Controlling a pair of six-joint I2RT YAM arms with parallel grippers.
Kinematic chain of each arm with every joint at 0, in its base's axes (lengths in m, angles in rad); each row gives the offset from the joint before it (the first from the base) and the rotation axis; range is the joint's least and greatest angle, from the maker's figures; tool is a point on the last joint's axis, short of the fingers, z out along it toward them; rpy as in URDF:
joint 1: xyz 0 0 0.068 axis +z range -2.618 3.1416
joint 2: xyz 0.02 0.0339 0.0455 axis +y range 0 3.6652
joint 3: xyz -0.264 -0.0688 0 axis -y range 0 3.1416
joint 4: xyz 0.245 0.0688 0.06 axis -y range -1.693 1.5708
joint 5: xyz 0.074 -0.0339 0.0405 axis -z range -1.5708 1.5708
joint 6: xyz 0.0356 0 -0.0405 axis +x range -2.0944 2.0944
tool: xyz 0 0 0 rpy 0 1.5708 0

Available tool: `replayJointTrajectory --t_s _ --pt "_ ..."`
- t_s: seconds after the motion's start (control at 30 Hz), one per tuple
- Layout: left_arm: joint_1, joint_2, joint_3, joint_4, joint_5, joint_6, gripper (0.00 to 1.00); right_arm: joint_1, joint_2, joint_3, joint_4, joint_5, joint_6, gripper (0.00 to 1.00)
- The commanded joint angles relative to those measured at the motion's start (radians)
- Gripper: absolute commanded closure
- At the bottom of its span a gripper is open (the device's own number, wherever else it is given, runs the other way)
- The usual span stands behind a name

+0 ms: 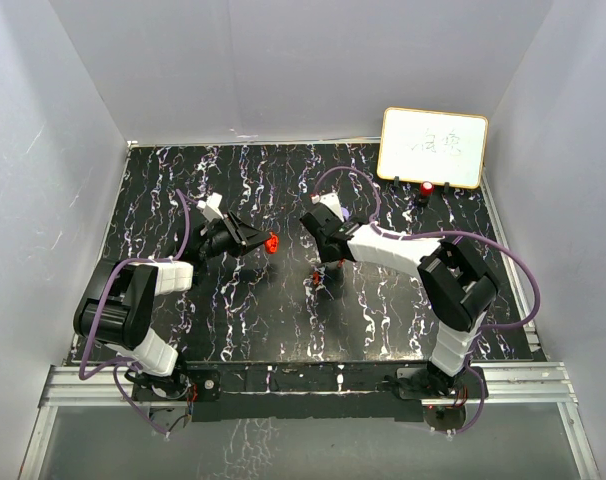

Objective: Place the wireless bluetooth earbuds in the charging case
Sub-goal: Pick up the earbud from the center of the board.

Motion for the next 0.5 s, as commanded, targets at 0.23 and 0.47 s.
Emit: replayJointTrajectory --t_s 0.23,0.47 --pt "0.008 -0.022 0.01 0.019 0.008 0.002 1.0 0.001 0.024 -0.019 0.027 0.013 0.046 0.7" --pt "0.007 -0.019 0.014 0.019 0.009 0.001 1.0 -0.007 0.033 -0.028 0.029 0.02 0.051 0.71"
